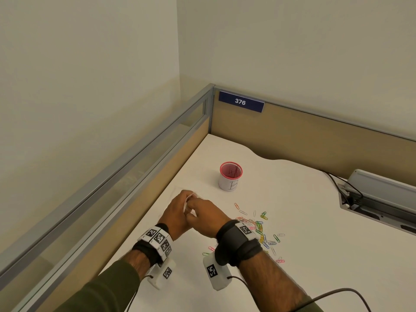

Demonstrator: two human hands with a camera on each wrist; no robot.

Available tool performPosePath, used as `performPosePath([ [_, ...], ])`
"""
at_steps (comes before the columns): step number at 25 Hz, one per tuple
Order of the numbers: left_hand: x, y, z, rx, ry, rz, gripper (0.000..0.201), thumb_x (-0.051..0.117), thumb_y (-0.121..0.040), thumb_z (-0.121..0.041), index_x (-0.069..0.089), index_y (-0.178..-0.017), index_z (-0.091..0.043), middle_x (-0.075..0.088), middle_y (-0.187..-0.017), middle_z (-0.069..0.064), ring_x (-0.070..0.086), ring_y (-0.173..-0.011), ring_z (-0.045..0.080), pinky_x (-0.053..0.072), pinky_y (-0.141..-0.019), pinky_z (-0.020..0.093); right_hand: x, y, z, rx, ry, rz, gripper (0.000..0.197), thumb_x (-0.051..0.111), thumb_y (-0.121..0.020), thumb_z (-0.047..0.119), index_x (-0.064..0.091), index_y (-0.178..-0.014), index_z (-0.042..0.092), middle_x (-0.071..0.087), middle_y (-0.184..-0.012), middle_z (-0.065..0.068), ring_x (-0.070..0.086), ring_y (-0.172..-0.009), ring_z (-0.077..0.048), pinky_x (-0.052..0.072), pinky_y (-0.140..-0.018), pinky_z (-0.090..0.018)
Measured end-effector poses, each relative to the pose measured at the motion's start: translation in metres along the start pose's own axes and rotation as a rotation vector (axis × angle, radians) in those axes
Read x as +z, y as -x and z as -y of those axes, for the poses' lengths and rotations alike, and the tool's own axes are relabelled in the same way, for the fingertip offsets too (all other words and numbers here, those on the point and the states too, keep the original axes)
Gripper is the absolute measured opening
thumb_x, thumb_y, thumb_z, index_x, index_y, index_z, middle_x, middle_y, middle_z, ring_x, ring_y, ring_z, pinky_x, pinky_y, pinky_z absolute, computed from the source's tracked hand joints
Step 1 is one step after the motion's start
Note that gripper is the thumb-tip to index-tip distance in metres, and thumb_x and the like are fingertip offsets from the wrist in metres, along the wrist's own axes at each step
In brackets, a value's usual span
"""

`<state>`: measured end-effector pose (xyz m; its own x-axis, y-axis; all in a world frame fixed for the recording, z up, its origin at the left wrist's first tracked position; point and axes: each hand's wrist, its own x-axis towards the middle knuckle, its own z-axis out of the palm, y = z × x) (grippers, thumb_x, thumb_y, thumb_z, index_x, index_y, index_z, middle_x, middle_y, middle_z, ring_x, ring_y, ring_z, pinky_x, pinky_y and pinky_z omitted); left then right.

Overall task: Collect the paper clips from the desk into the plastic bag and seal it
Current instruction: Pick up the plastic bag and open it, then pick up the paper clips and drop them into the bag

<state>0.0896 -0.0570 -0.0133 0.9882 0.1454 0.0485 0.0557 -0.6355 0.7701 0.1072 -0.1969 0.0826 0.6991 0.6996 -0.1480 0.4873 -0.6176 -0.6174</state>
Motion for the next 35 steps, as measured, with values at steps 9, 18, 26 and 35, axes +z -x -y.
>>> performPosePath([
  [9, 0.004, 0.005, -0.008, -0.041, 0.017, -0.064, 0.029, 0.072, -0.083, -0.018, 0.055, -0.107, -0.024, 0.057, -0.089, -0.022, 0.066, -0.085, 0.014, 0.046, -0.076, 0.013, -0.002, 0.001, -0.001, -0.015, 0.004, -0.04, 0.02, 0.048, -0.094, 0.024, 0.063, -0.105, 0.017, 0.064, -0.101, 0.001, 0.057, -0.085, -0.018, 0.049, -0.079, -0.032],
  [18, -0.016, 0.009, -0.015, -0.003, 0.317, -0.178, 0.041, 0.084, -0.07, -0.027, 0.059, -0.102, -0.019, 0.07, -0.1, -0.003, 0.068, -0.101, 0.015, 0.051, -0.092, 0.028, -0.037, 0.035, -0.03, -0.09, -0.224, -0.51, 0.018, 0.055, -0.093, 0.02, 0.069, -0.103, 0.02, 0.07, -0.105, 0.008, 0.063, -0.091, -0.005, 0.051, -0.082, -0.018],
  [26, -0.033, 0.023, 0.0, 0.061, 0.396, -0.19, 0.049, 0.081, -0.066, -0.036, 0.059, -0.103, -0.014, 0.07, -0.098, -0.005, 0.068, -0.101, 0.013, 0.05, -0.1, 0.034, -0.021, 0.109, -0.225, 0.962, 0.174, -0.182, 0.039, 0.048, -0.09, 0.017, 0.052, -0.128, 0.012, 0.045, -0.134, -0.015, 0.047, -0.123, -0.034, 0.045, -0.102, -0.043],
  [35, -0.02, 0.026, -0.001, 0.042, 0.408, -0.177, 0.05, 0.081, -0.065, -0.038, 0.059, -0.104, -0.016, 0.069, -0.099, -0.009, 0.067, -0.105, 0.019, 0.05, -0.105, 0.046, 0.017, 0.087, -0.194, 0.685, 0.088, -0.119, 0.034, 0.055, -0.089, 0.015, 0.058, -0.124, 0.013, 0.05, -0.128, -0.013, 0.055, -0.114, -0.029, 0.046, -0.1, -0.036],
])
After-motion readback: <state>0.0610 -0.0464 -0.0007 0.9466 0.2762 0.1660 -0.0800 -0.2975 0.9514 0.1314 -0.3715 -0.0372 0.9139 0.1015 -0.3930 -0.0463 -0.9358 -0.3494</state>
